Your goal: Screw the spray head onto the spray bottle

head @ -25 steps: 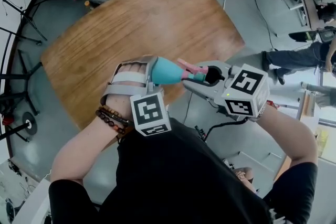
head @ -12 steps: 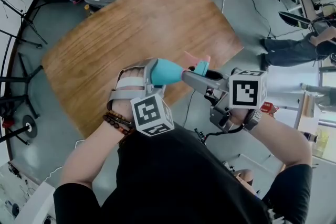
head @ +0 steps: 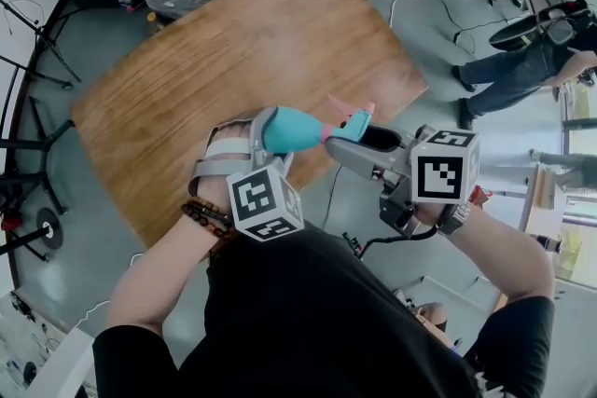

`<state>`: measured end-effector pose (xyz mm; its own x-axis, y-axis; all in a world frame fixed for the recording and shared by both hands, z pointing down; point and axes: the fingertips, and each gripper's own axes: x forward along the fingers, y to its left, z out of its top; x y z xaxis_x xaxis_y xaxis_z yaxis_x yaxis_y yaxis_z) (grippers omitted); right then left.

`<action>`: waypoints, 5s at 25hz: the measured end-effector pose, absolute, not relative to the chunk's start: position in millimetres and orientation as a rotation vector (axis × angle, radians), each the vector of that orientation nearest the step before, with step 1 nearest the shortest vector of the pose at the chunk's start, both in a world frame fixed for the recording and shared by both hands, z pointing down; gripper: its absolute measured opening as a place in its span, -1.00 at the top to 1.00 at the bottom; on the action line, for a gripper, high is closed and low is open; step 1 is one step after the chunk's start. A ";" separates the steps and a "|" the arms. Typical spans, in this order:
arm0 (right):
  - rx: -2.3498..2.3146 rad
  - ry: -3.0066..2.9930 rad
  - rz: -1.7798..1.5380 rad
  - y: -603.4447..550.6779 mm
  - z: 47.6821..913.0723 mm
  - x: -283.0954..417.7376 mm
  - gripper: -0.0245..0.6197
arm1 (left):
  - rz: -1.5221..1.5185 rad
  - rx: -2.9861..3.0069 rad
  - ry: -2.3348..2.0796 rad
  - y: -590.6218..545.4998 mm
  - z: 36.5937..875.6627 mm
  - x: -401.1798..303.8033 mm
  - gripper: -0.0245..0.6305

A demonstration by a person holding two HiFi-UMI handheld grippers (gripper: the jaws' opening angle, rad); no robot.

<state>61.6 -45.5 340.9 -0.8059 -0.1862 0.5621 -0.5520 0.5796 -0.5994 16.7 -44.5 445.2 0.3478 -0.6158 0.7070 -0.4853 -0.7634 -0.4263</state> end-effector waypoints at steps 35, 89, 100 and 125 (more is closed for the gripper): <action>0.645 -2.279 1.212 -40.0 329.6 66.2 0.33 | -1.212 -2.513 1.130 -50.1 440.6 20.4 -0.22; -0.444 -1.475 -1.477 25.9 338.2 62.6 0.67 | -1.426 -2.640 0.728 -1.9 444.9 33.9 -0.22; 0.118 -1.899 0.055 1.1 357.4 66.7 0.67 | -1.481 -2.473 0.854 -11.5 455.0 24.6 -0.22; -0.270 -1.637 -1.243 -7.8 303.8 81.7 0.35 | -1.391 -2.717 0.587 -5.7 464.4 19.9 -0.22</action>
<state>81.7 -7.8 303.8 -0.4562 -0.3730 0.8079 0.6778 0.4427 0.5871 19.9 -5.7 464.4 0.5282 -0.3451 0.7758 -0.3151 -0.9281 -0.1983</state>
